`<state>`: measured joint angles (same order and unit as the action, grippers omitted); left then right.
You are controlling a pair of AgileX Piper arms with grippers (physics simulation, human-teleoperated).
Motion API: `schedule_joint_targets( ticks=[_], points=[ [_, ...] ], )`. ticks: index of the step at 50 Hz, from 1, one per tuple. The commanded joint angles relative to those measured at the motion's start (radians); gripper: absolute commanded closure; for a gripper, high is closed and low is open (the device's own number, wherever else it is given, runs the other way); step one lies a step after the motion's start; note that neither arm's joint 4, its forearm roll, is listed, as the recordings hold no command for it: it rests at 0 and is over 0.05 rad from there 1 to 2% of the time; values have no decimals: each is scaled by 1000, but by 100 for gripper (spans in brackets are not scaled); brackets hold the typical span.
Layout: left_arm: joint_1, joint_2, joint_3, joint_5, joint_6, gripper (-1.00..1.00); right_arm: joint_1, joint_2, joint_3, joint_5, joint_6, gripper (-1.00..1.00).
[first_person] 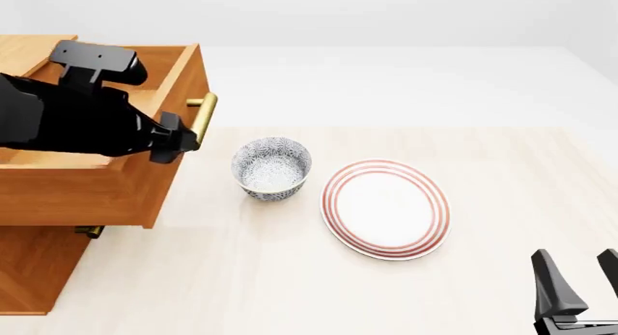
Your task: Open the top drawer of the cabinet.
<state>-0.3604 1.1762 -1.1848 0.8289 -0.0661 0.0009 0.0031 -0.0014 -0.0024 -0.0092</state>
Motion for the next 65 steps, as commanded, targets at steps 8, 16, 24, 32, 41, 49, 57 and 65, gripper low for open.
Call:
schedule_joint_targets(
  ticks=[8, 16, 24, 32, 41, 49, 57, 65],
  points=[
    [-5, -32, -89, 56, 60, -100, 0, 0, 0, 0, 0, -100],
    [3, -43, -102, 74, 73, -100, 0, 0, 0, 0, 0, -100],
    [14, -53, -120, 95, 85, -100, 0, 0, 0, 0, 0, -100],
    [28, -81, -124, 115, 105, -100, 0, 0, 0, 0, 0, -100],
    [32, -110, -140, 133, 124, -100, 0, 0, 0, 0, 0, -100],
    [40, -144, -138, 134, 124, -100, 0, 0, 0, 0, 0, -100],
    [40, -182, -117, 111, 110, -100, 0, 0, 0, 0, 0, -100],
    [54, -225, -105, 83, 108, -100, 0, 0, 0, 0, 0, -100]
  ],
)
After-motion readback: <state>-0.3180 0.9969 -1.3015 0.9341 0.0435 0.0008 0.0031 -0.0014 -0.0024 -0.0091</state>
